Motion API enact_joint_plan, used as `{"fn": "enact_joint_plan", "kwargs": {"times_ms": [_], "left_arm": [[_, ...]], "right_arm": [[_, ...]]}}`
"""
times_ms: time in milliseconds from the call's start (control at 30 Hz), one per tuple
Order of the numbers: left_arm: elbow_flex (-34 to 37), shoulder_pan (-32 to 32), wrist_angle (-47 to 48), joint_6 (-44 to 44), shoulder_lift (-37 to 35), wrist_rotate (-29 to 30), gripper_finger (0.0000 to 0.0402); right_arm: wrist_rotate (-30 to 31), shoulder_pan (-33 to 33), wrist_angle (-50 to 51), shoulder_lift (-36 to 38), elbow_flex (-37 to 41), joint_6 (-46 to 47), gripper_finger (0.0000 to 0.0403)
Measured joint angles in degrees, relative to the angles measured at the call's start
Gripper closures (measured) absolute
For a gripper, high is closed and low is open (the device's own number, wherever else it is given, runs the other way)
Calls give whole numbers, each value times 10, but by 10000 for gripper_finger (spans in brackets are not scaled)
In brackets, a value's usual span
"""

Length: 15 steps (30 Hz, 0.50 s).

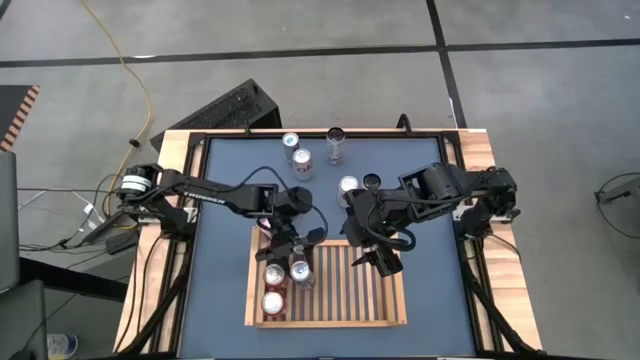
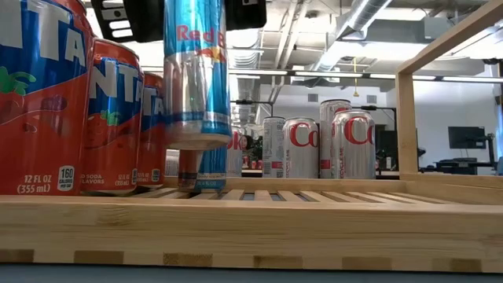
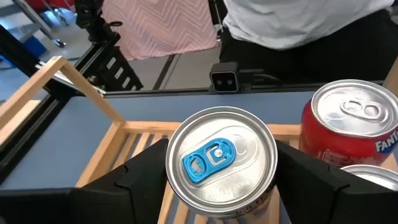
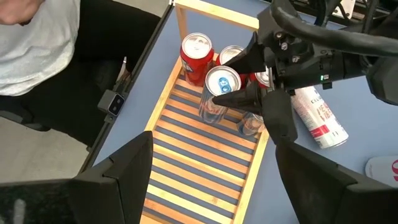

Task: Place canned beverage on shelf
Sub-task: Put the left blue soda can on the shelf aligned with the other blue soda can

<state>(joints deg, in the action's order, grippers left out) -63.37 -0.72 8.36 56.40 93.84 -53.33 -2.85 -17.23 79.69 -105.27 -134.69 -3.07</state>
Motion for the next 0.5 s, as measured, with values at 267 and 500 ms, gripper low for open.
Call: {"fn": "enact_joint_plan", "kwargs": {"times_ms": [267, 500], "left_arm": [[-22, 8, 57, 44, 0, -1, 161], [-23, 8, 49, 37, 27, -12, 161]], "right_arm": [[0, 6, 0, 0, 0, -4, 94], [0, 9, 0, 0, 0, -4, 94]]}}
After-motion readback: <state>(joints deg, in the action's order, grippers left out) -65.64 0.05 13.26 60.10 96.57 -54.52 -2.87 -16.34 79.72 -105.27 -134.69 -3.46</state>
